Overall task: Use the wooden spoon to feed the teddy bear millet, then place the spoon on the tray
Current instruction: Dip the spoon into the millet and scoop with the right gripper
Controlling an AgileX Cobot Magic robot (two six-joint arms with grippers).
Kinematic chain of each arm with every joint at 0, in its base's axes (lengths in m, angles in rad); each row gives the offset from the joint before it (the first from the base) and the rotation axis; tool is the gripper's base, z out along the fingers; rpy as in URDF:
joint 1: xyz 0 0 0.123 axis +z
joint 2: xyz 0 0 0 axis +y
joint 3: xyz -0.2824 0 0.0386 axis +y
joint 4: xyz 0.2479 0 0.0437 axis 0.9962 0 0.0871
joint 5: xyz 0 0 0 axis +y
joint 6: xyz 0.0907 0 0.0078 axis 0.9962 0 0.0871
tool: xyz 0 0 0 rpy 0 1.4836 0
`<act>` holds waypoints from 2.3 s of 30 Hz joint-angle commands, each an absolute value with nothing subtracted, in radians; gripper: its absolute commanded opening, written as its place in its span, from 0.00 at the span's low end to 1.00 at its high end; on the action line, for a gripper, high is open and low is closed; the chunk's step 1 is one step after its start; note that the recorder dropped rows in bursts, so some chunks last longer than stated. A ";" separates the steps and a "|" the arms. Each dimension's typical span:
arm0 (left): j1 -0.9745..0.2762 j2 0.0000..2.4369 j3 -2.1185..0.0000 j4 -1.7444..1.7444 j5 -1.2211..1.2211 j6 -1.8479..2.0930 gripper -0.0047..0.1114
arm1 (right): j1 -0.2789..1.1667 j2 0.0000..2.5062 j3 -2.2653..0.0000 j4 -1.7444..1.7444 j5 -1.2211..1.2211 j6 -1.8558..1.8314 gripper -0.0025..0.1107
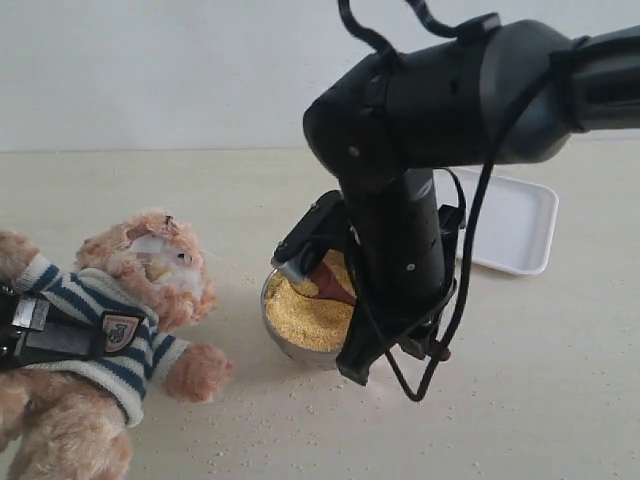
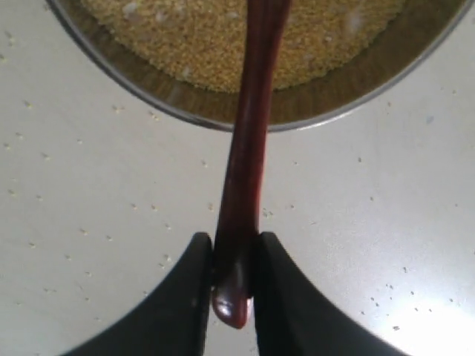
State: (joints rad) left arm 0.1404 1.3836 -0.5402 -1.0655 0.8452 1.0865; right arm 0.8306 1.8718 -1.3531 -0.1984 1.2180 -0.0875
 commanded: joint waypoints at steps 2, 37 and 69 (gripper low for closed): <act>0.142 1.386 -0.540 -1.080 0.856 1.093 0.09 | 0.762 1.814 -1.357 -0.037 1.221 -0.106 0.11; 0.142 1.386 -0.540 -1.080 0.856 1.093 0.09 | 0.616 1.648 -1.217 0.306 1.221 -0.256 0.10; 0.142 1.386 -0.540 -1.080 0.856 1.093 0.09 | 0.649 1.638 -1.217 0.149 1.221 -0.153 0.10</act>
